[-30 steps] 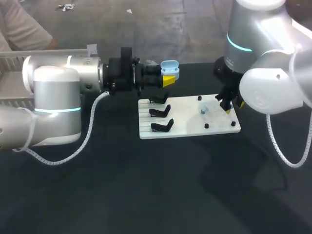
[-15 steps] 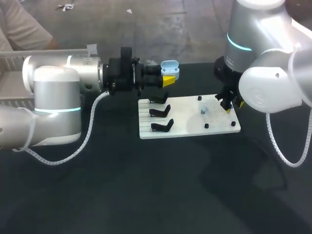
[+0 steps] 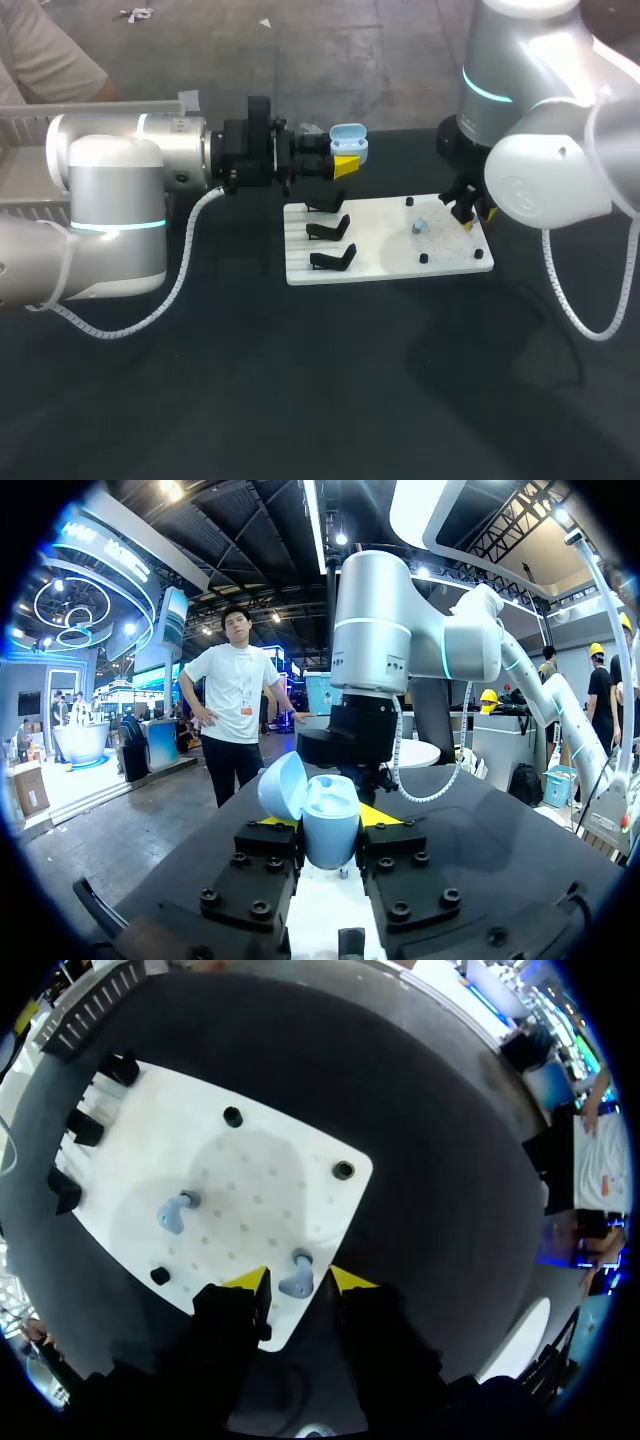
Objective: Pick up each earbud case from the left stands, insert the matching earbuds, close the lid, and place the case in the box.
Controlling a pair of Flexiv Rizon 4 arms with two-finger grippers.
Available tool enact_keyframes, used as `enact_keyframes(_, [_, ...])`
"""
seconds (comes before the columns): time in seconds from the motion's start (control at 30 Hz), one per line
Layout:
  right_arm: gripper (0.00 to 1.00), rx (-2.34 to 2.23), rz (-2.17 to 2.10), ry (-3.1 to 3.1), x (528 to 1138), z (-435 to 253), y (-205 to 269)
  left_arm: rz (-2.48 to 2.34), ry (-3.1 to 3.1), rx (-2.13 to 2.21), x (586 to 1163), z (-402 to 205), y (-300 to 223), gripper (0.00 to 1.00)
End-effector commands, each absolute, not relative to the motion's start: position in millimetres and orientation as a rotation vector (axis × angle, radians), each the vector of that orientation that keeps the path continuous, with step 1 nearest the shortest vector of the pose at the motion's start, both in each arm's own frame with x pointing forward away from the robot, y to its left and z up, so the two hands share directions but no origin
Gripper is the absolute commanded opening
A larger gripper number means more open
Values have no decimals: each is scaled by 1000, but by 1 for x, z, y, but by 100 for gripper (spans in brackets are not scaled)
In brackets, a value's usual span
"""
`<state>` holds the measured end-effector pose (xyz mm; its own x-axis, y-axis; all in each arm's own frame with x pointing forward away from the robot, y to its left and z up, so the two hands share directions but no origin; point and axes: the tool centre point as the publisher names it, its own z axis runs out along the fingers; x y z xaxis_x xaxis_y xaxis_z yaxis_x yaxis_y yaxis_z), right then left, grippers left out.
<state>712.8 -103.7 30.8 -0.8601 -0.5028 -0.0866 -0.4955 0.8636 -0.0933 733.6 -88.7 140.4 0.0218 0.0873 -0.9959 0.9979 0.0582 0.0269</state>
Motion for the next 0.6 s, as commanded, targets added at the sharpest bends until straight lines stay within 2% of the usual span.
enact_keyframes(0.03, [31,-790,-101,2936,716,30,-103,-1101,1277,1235,732,140,-88,0])
enact_keyframes(0.23, [31,-784,-106,2939,716,30,-103,-1101,1277,1235,732,140,-88,0])
enact_keyframes(0.3, [28,-784,-108,2940,716,30,-103,-1101,1277,1235,732,140,-88,0])
enact_keyframes(0.43, [32,-787,-110,2942,716,30,-103,-1101,1277,1235,732,140,-88,0])
enact_keyframes(0.6, [31,-784,-111,2944,715,29,-102,-1101,1277,1235,732,140,-88,0])
